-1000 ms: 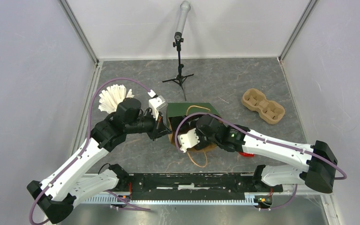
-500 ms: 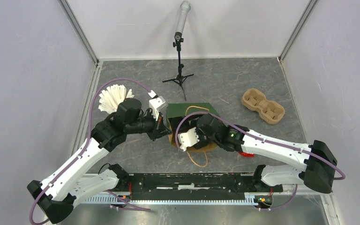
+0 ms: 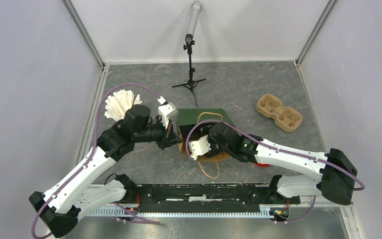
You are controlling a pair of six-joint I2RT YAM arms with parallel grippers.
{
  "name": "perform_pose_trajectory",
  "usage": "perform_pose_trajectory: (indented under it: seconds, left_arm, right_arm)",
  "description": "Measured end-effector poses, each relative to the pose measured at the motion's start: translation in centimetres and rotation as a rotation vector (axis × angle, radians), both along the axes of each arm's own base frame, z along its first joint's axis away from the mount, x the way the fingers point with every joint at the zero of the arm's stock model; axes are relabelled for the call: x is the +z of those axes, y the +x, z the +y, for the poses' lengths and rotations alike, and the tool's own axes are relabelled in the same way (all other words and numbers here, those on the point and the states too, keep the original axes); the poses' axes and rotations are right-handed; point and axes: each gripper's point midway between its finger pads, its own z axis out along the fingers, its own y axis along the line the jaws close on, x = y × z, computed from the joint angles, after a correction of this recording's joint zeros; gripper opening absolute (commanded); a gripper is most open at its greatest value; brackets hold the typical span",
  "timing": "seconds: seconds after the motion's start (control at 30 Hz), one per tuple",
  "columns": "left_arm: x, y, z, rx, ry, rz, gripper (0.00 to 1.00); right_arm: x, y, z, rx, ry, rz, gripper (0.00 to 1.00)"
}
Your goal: Pack the takeout coffee
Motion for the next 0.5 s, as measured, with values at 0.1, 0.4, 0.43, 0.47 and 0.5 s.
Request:
perform_pose_trajectory:
  seconds: [0.1, 0.4, 0.43, 0.47, 0.5]
  left_arm:
    - [-0.17, -0.02, 0.03, 0.000, 0.003, 0.003, 0.02]
    - [-0.38, -0.04, 0.07, 0.002, 0.007, 0.007, 0.03]
    - [-0.39, -0.02, 0.08, 0.003, 0.008, 0.007, 0.02]
    - [-0.39, 0.00, 0.09, 0.004, 0.008, 0.006, 0.02]
    - [-0.40, 0.01, 0.09, 0.004, 0.008, 0.007, 0.02]
  right_arm:
    - [-0.13, 0.10, -0.06, -0.005, 0.002, -0.005, 0.59]
    - [-0.40, 0.38, -0.14, -0.014, 0.016, -0.013, 0.60]
    - [-0.39, 0.42, -0.14, -0.015, 0.018, -0.014, 0.60]
    - [-0.38, 0.52, -0.21, -0.019, 0.019, -0.015, 0.60]
    - [-0.39, 0.59, -0.26, -0.022, 0.020, -0.015, 0.61]
